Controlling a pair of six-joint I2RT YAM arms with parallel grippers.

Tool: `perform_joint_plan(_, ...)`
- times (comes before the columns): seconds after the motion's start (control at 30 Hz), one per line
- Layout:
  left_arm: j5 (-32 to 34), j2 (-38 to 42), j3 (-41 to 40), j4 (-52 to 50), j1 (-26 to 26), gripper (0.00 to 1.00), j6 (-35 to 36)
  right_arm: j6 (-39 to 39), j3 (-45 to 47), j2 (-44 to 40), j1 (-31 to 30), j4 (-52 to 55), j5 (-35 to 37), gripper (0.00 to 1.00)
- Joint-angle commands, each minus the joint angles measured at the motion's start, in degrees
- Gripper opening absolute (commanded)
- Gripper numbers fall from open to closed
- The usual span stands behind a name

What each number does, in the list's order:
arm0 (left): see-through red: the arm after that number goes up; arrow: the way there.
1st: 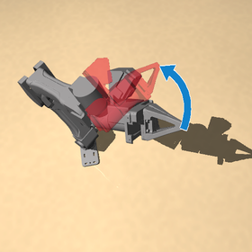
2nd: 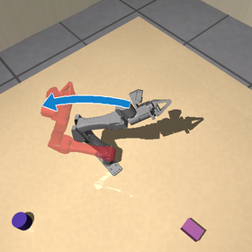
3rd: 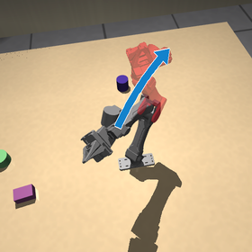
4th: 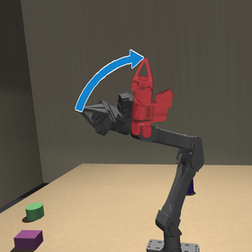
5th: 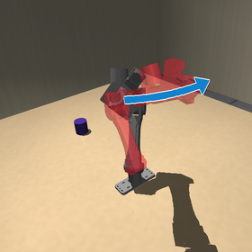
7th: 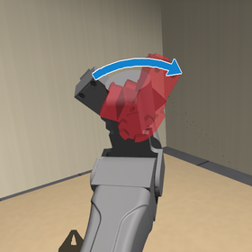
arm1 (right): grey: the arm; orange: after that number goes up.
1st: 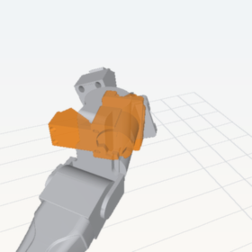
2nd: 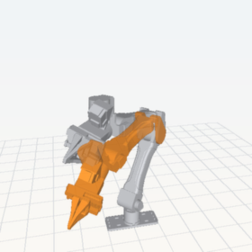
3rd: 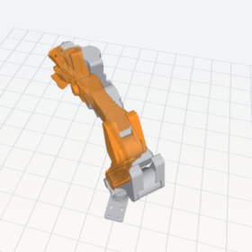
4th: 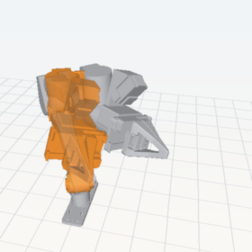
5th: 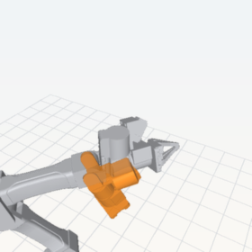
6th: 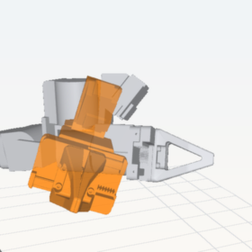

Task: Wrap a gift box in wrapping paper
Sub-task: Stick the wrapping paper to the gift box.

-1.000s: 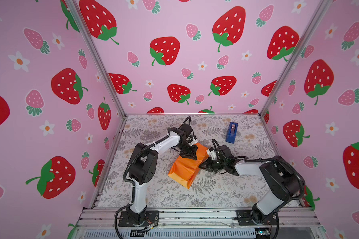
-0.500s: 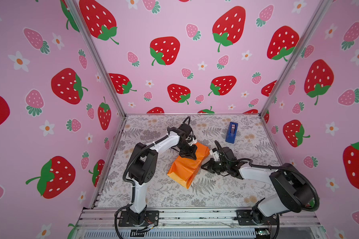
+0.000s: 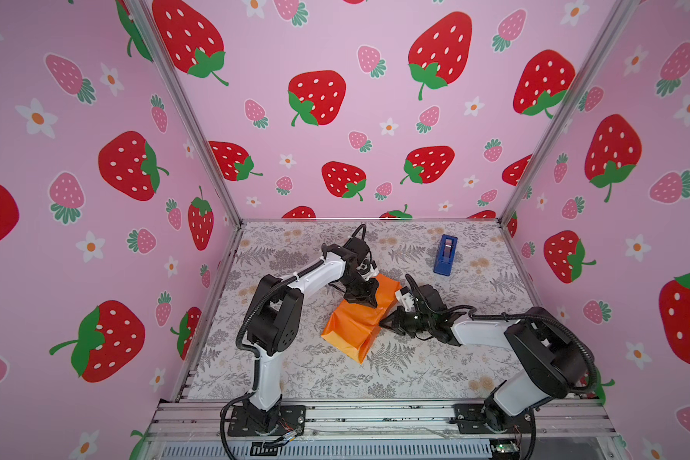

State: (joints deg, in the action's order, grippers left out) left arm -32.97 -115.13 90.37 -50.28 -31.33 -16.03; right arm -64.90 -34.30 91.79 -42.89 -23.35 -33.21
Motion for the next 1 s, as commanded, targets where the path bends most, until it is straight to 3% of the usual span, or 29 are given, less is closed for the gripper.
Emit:
perform_joint_plan(0.0,7.1,-2.3,-0.5,-6.2,0.3,0.00,0.9,-1.3,-1.2,2.2,-1.1,-2.4,1.3,0.00)
perform_joint_plan(0.23,7.3,-2.1,-0.9,-6.1,0.3,0.00,0.9,1.9,-1.3,-2.5,-0.8,7.8,7.1,0.00)
perform_joint_plan(0.4,7.3,-2.0,-1.1,-6.1,0.4,0.00,0.8,1.6,-3.0,-5.1,-0.7,5.9,7.0,0.00)
perform_joint_plan(0.63,7.2,-1.9,-0.9,-5.9,0.3,0.00,0.6,-0.9,-2.0,1.5,-1.2,-0.7,2.9,0.00)
perform_joint_plan(0.83,7.6,1.8,1.5,-5.9,0.3,0.00,-0.7,2.6,-1.5,-4.4,0.6,11.6,7.9,0.00)
perform_joint_plan(0.97,9.5,7.3,5.2,-6.1,1.7,0.18,-1.9,4.1,-2.3,-10.1,2.0,17.6,9.5,0.05)
